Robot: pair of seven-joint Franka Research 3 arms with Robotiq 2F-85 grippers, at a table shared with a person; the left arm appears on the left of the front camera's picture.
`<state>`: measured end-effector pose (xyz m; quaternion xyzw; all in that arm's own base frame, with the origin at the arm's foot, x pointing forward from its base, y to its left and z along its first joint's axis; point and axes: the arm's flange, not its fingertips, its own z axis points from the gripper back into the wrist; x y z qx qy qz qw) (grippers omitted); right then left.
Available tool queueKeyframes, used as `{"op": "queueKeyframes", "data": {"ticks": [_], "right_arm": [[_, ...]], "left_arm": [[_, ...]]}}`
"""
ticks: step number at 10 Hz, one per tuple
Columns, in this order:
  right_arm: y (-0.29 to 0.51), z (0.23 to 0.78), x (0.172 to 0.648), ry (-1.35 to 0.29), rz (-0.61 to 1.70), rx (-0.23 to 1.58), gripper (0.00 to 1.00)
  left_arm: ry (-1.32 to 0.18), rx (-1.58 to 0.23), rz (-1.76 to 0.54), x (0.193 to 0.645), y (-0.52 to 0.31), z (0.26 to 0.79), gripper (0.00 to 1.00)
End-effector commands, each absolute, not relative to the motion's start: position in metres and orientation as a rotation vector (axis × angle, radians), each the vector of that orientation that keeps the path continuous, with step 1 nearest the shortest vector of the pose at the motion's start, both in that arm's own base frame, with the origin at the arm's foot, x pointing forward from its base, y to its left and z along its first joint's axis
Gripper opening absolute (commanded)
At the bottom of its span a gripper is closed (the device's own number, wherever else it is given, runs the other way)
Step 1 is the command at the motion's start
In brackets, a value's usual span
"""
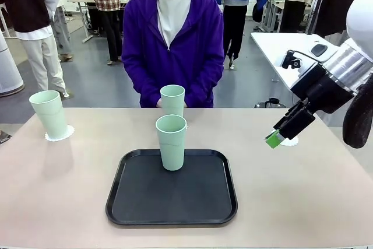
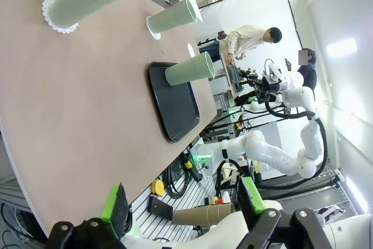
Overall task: Place coasters on the table and set cups on them.
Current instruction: Take one Reusable plastic cup from the Flat Tray and place it on a coaster set by the human.
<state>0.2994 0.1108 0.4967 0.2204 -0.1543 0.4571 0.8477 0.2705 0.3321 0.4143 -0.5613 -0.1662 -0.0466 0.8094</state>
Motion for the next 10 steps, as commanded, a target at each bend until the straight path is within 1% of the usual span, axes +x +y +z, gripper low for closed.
{"op": "queueKeyframes", "data": {"ticks": [1,5,6,7,10], "right_arm": [[0.112,0.504,0.29,-0.318,0.987,0.454,1.0],[0.111,0.507,0.29,-0.322,1.003,0.464,1.0],[0.124,0.5,0.304,-0.431,1.145,0.509,1.0],[0.142,0.488,0.319,-0.446,1.235,0.543,1.0],[0.194,0.456,0.366,-0.492,1.401,0.537,1.0]], "left_arm": [[-0.36,-1.203,-0.099,0.269,0.333,0.416,1.0],[-0.36,-1.203,-0.099,0.269,0.333,0.416,1.0],[-0.36,-1.203,-0.099,0.269,0.333,0.416,1.0],[-0.36,-1.203,-0.099,0.269,0.333,0.416,1.0],[-0.36,-1.203,-0.099,0.269,0.333,0.416,1.0]]}}
